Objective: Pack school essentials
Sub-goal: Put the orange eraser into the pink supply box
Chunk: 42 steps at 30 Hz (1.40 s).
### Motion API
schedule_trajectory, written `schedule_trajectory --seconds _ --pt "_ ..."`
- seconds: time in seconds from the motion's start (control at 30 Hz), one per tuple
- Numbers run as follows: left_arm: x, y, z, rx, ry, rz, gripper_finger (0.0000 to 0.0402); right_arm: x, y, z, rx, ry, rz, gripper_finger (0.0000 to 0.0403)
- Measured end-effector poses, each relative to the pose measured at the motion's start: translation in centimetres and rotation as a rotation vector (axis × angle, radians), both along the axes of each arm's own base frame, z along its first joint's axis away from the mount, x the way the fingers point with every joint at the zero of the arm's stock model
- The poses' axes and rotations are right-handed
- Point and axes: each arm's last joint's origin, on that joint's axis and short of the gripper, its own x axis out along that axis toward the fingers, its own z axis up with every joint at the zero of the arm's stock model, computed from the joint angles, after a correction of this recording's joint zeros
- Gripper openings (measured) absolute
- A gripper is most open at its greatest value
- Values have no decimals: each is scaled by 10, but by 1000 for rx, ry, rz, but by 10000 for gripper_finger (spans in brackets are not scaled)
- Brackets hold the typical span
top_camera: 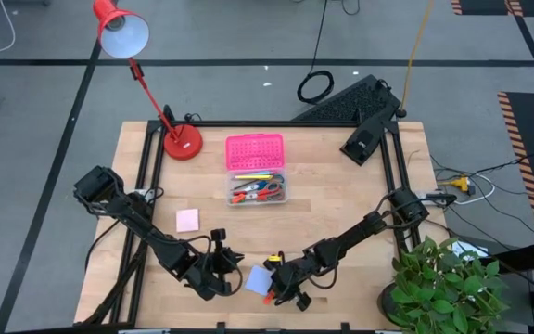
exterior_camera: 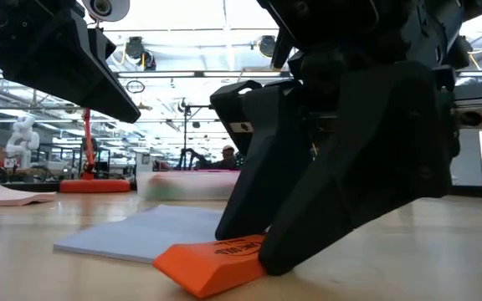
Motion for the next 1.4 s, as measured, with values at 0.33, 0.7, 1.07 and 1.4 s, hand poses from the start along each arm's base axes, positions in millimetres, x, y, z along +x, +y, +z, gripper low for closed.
schedule_trajectory --seconds 0.33,0.7,1.07,1.4 --pt "0 0 0 0 0 0 24 -1 -3 15 -4 -29 -22 85" --pt "0 0 0 2 2 -1 24 -3 -5 34 17 -45 -24 84" --pt "-19 12 -11 56 177 107 24 6 -50 75 -5 -94 -284 84" --pt "-48 16 -9 102 283 217 24 28 -139 80 -11 -128 -551 84"
